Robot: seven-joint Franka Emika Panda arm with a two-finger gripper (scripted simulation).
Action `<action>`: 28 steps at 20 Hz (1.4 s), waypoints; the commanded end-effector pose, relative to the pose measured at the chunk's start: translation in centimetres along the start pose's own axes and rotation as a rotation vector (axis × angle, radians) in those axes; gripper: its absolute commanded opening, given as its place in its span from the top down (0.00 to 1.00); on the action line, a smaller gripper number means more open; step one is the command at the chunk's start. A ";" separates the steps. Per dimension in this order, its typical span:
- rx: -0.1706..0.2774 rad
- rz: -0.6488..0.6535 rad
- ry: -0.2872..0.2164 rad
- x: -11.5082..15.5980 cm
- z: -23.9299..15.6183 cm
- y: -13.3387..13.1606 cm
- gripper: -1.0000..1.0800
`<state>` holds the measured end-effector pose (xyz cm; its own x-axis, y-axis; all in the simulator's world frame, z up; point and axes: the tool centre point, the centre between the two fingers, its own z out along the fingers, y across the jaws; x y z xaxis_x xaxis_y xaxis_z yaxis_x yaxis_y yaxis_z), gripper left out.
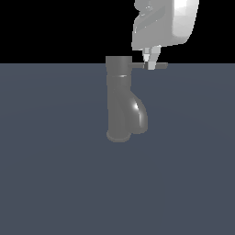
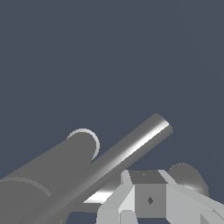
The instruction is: Turn on the faucet by rotating a designated handle.
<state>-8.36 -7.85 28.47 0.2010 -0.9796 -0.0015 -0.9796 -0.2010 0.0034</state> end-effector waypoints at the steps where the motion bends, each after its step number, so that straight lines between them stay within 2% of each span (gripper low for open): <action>1: 0.003 0.004 0.001 0.7 0.0 -0.6 1.00; 28: 0.004 0.019 0.002 5.6 0.0 -4.8 1.00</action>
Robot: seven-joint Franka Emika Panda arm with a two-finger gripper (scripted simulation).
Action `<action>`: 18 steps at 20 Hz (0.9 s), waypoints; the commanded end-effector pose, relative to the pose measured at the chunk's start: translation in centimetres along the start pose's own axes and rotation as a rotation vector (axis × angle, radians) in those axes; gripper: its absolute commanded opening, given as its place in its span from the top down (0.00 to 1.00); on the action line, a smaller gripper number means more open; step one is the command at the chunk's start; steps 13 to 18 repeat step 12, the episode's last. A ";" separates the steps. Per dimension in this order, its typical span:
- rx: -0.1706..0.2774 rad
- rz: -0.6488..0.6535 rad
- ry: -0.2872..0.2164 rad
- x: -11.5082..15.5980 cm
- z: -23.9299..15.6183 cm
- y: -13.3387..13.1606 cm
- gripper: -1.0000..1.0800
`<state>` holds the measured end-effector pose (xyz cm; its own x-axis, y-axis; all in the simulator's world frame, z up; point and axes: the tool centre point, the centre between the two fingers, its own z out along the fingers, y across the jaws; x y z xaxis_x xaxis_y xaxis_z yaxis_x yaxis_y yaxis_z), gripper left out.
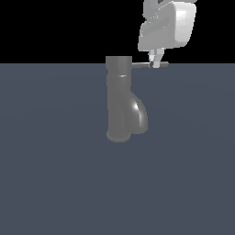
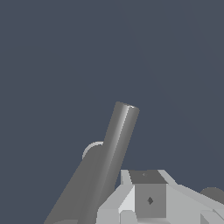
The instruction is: Turn on the faucet by rotating a designated handle.
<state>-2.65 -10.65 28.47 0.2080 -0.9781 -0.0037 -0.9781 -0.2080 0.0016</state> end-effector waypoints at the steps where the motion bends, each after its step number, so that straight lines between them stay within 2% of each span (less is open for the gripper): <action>1: 0.002 0.027 0.004 1.9 0.0 0.1 1.00; 11: 0.002 0.033 0.004 3.7 0.0 -1.4 1.00; 18: 0.002 0.033 0.004 3.7 0.0 -1.4 1.00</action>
